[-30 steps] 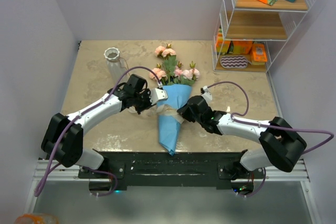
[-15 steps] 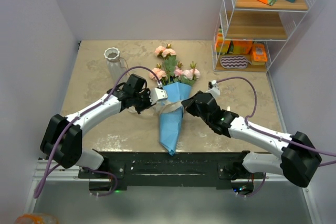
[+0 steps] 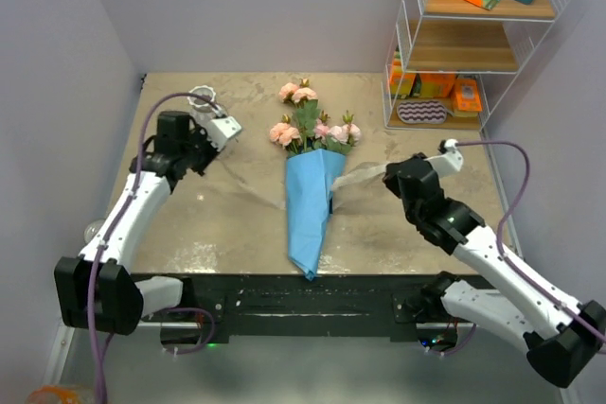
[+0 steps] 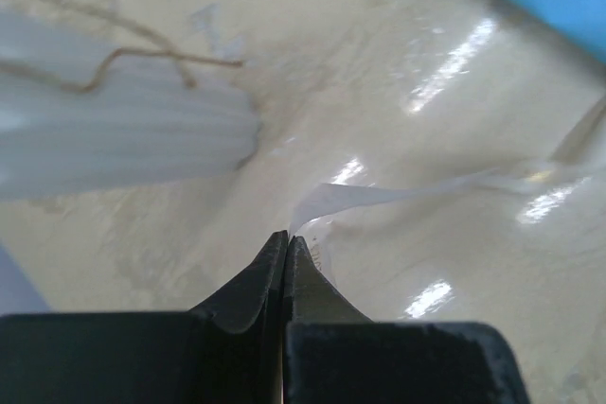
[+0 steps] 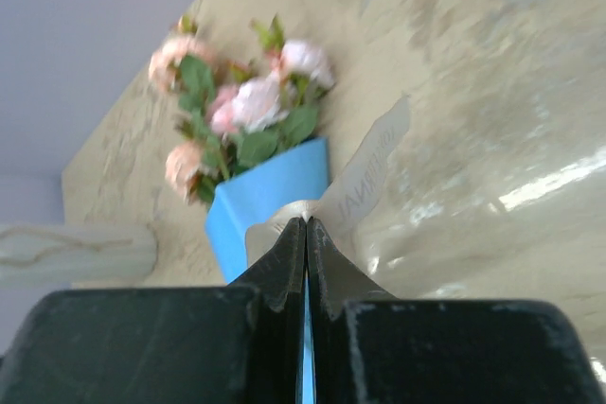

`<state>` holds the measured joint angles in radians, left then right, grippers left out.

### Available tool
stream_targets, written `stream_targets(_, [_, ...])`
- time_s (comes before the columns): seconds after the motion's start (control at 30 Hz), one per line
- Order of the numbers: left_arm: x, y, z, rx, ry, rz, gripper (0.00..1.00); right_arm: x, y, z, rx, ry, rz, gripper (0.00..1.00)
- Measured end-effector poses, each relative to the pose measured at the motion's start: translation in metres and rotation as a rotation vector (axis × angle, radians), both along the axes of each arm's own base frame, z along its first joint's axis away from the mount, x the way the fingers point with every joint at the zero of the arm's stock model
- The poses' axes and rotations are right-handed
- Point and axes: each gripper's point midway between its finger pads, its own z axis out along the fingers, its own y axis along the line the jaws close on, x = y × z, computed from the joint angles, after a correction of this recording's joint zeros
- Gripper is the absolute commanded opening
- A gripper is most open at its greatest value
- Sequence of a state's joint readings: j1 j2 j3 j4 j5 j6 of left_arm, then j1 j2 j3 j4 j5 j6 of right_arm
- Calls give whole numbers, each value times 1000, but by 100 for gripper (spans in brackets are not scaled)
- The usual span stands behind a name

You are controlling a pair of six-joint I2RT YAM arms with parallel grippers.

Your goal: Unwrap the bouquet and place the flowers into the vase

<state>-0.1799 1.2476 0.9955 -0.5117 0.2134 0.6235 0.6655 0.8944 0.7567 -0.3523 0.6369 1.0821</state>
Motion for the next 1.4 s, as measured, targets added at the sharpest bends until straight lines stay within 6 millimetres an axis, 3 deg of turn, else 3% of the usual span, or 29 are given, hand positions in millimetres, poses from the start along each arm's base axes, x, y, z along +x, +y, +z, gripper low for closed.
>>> stream_targets(0.1, [5, 46, 19, 11, -56, 115, 0, -3, -40, 13, -35, -18, -118, 0])
stream_targets(0.2, [2, 88, 21, 26, -50, 211, 0, -6, -73, 18, -90, 1, -221, 0])
stream_targets(0.27, [-3, 108, 18, 34, -32, 252, 1, -7, -88, 18, -121, 24, -270, 23])
stream_targets(0.3, [-6, 114, 17, 34, -19, 265, 25, -6, -95, 17, -138, 41, -292, 32])
stream_targets(0.33, [-9, 119, 16, 37, -8, 268, 41, -6, -101, 15, -157, 58, -310, 42])
stream_targets(0.37, [-11, 121, 15, 43, -1, 260, 54, -5, -106, 10, -183, 87, -324, 55])
stream_targets(0.4, [-13, 119, 15, 41, 7, 243, 67, -4, -109, 7, -196, 105, -332, 60])
stream_targets(0.5, [-23, 107, 12, 5, 49, 182, 79, -1, -111, -10, -252, 180, -324, 71])
stream_targets(0.57, [-28, 98, 11, -25, 70, 146, 82, 0, -109, -20, -276, 220, -303, 72])
stream_targets(0.63, [-31, 91, 12, -48, 82, 112, 82, -1, -107, -25, -296, 245, -279, 80])
stream_targets(0.7, [-35, 84, 11, -70, 95, 83, 83, -1, -104, -21, -303, 243, -250, 99])
stream_targets(0.77, [-38, 77, 11, -96, 104, 54, 84, 4, -98, -9, -310, 206, -209, 99])
stream_targets(0.87, [-39, 66, 17, -136, 106, 15, 87, 14, -79, 14, -326, 125, -124, 99])
stream_targets(0.93, [-36, 52, 25, -158, 98, -25, 89, 24, -56, 31, -348, 69, -44, 99])
stream_targets(1.0, [-33, 33, 32, -176, 87, -78, 89, 30, -22, 44, -396, 12, 51, 99])
stream_targets(1.07, [-33, 12, 35, -197, 86, -127, 89, 25, 24, 49, -470, -35, 182, 99])
stream_targets(1.13, [-34, 0, 38, -225, 91, -151, 89, 8, 78, 47, -582, -75, 317, 99])
stream_targets(1.23, [-31, 0, 38, -250, 95, -128, 89, -24, 131, 34, -740, -117, 464, 99])
stream_targets(1.4, [-24, 26, 33, -278, 105, -16, 89, -88, 191, 18, -997, -214, 630, 99])
